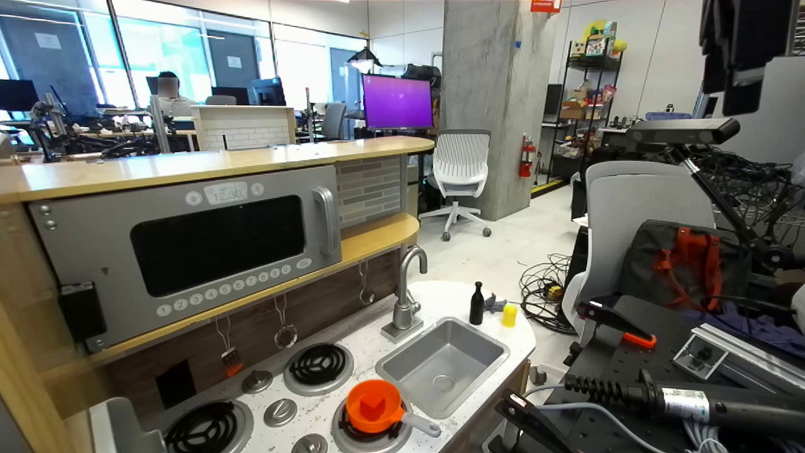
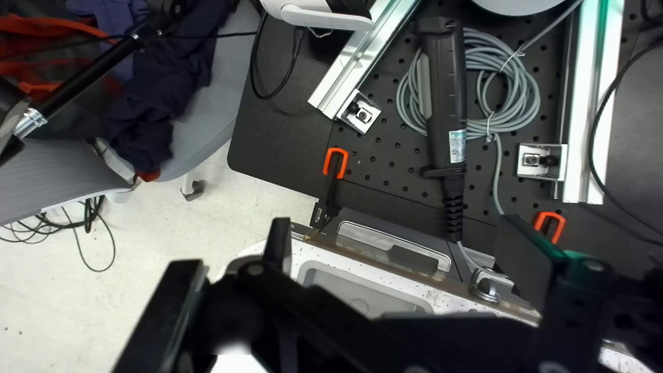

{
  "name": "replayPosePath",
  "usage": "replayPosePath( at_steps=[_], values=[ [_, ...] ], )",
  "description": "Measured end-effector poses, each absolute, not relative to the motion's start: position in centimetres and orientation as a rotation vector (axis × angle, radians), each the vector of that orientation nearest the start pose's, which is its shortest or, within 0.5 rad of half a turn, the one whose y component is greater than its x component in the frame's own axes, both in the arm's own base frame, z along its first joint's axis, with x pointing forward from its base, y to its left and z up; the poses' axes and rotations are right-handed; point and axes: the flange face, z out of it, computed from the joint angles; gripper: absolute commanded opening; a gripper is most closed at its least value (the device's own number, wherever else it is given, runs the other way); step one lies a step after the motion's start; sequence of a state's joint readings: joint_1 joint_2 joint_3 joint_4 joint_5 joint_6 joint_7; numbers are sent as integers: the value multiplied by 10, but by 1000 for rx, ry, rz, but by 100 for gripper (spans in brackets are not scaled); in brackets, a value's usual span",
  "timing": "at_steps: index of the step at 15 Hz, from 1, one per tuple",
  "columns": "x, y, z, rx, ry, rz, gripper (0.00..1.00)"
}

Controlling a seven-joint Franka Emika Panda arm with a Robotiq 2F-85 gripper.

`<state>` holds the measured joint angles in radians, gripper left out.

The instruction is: Remove the orange block from the orange pan and place it on the right side of the counter

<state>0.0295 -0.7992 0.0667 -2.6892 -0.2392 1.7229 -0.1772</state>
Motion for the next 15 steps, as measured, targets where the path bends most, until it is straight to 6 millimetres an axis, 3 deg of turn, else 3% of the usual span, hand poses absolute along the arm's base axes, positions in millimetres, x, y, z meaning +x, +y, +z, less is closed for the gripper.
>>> replayPosePath(
  at_steps=[4,7,15],
  values=[
    [294,7,450,-3346,-501,317,100],
    [308,11,438,-3326,-474,324,100],
    [376,44,364,-3197,-372,377,100]
  ],
)
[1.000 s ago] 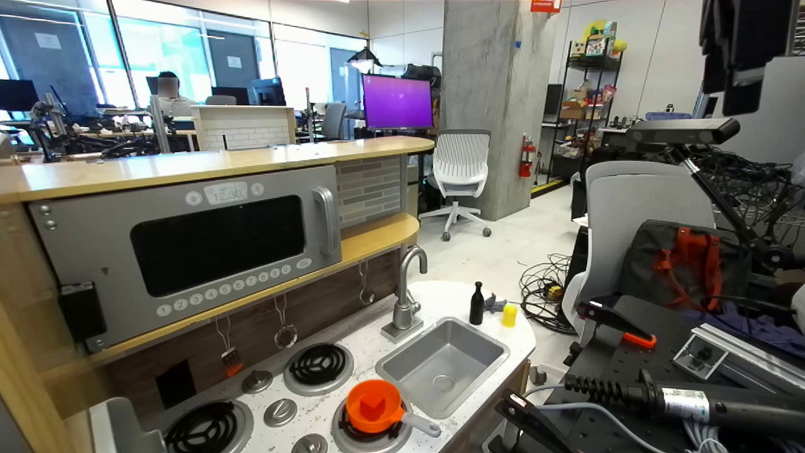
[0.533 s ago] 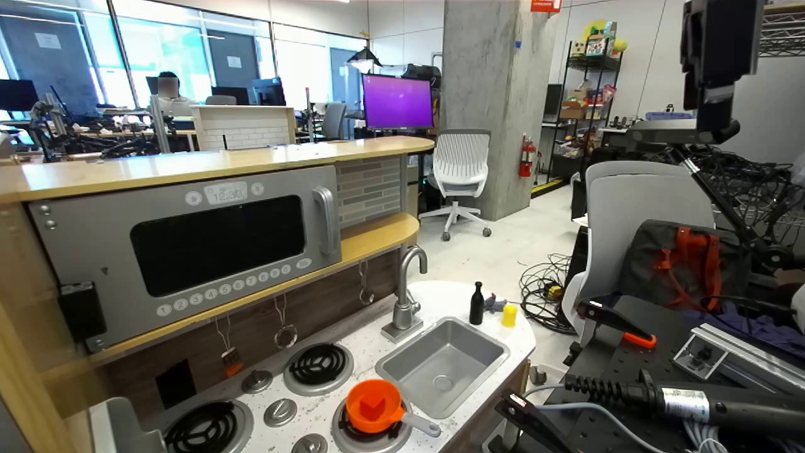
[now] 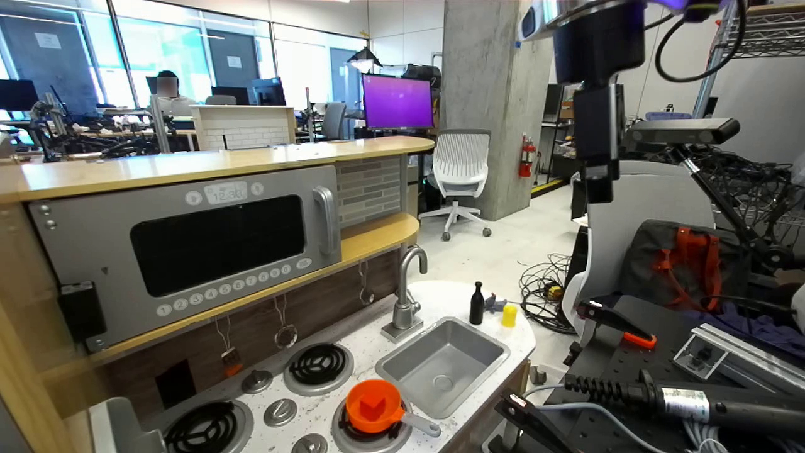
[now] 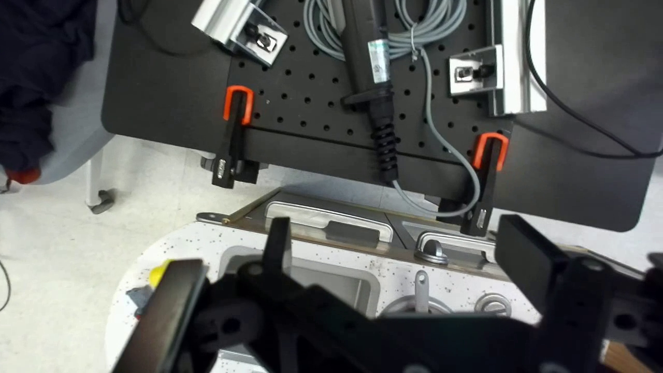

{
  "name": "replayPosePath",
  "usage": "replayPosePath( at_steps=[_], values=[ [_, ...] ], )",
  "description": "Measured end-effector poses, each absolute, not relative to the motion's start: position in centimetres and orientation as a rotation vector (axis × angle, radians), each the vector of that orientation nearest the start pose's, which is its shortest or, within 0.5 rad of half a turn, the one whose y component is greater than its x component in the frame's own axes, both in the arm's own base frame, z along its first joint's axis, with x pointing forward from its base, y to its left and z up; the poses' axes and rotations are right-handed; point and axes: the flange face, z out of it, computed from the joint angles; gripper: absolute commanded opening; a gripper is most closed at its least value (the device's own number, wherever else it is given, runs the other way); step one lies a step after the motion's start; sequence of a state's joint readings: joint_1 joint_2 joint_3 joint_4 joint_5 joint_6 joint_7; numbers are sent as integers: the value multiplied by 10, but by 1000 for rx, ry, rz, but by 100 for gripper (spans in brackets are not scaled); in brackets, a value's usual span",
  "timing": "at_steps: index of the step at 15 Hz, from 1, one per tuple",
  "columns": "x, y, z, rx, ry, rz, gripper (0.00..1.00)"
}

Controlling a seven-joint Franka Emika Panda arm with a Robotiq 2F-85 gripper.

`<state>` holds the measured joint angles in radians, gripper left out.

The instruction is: Remove the orange block from the orange pan and place it on the right side of the counter

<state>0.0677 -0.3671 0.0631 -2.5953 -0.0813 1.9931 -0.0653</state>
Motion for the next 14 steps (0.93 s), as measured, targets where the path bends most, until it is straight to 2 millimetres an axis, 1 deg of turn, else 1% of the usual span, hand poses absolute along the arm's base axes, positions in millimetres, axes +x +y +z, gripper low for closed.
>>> replayPosePath(
  at_steps=[4,8,14],
  values=[
    [416,64,322,-3151,-278,252,100],
    [450,85,271,-3119,-213,119,100],
    [491,123,180,-3094,-181,146,100]
  ],
)
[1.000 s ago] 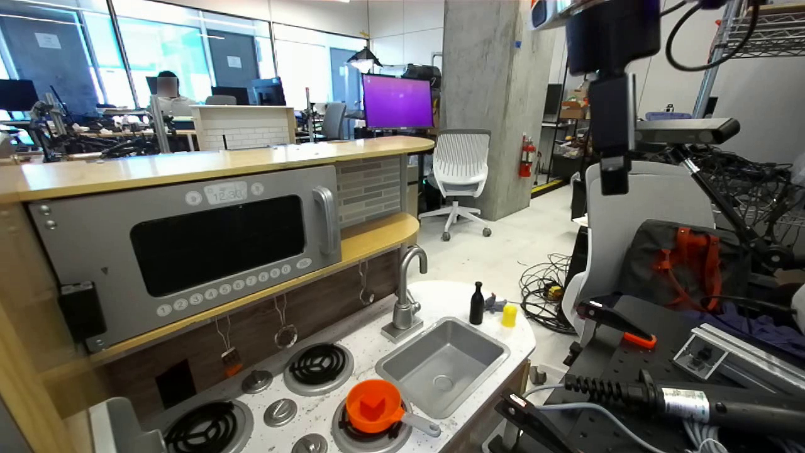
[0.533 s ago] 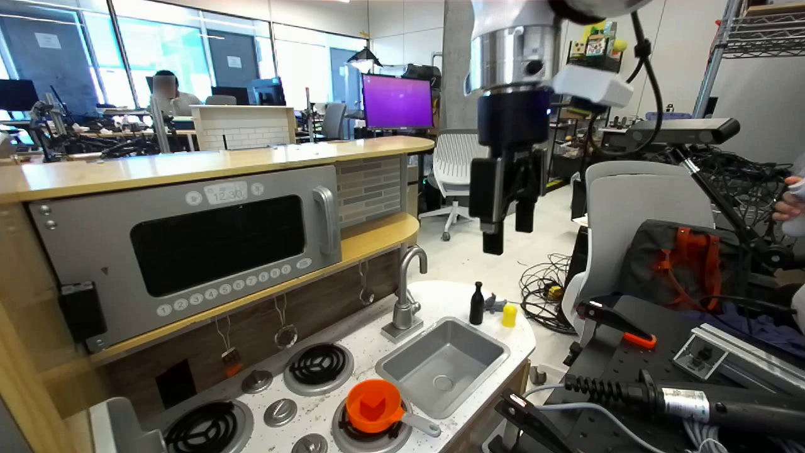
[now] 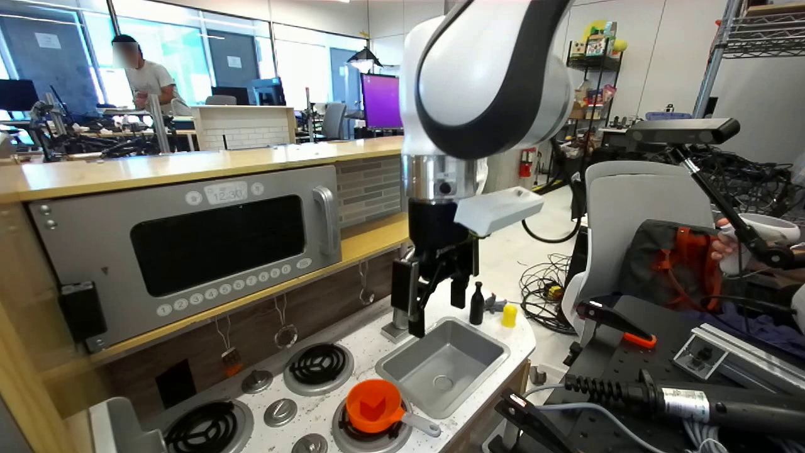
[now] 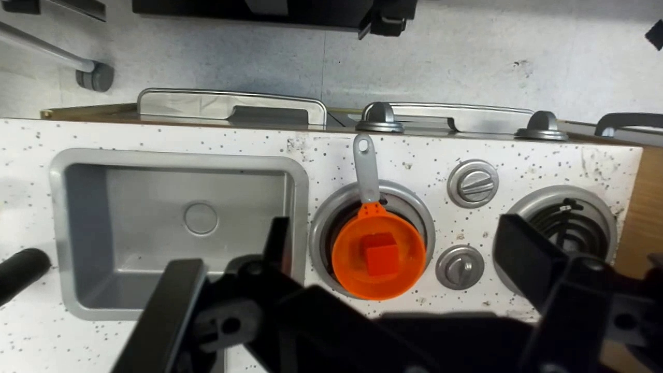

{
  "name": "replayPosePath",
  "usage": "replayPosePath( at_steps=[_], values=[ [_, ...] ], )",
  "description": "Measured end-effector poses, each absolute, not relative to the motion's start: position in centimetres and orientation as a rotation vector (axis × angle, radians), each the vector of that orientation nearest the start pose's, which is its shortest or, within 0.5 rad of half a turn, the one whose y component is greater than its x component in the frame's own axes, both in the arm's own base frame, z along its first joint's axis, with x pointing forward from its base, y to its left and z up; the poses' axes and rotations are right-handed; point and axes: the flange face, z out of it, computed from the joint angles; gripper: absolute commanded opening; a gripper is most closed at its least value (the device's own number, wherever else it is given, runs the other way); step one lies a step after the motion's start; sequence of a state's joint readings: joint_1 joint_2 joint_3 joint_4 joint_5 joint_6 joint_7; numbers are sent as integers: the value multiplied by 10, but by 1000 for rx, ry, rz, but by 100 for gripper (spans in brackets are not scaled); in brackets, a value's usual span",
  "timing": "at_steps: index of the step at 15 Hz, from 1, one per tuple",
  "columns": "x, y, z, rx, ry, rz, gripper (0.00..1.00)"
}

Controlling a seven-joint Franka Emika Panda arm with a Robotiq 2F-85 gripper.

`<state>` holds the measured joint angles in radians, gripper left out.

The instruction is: Remove the orange block from the orange pan and place it on the right side of the counter

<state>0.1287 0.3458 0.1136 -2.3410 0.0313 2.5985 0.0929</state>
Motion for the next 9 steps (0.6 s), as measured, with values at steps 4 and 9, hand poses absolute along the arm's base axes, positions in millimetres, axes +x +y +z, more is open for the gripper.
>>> replayPosePath(
  at_steps=[4,9],
  values=[
    [525,139,138,-3077,-174,159,100],
    [555,154,105,-3067,-187,153,100]
  ],
)
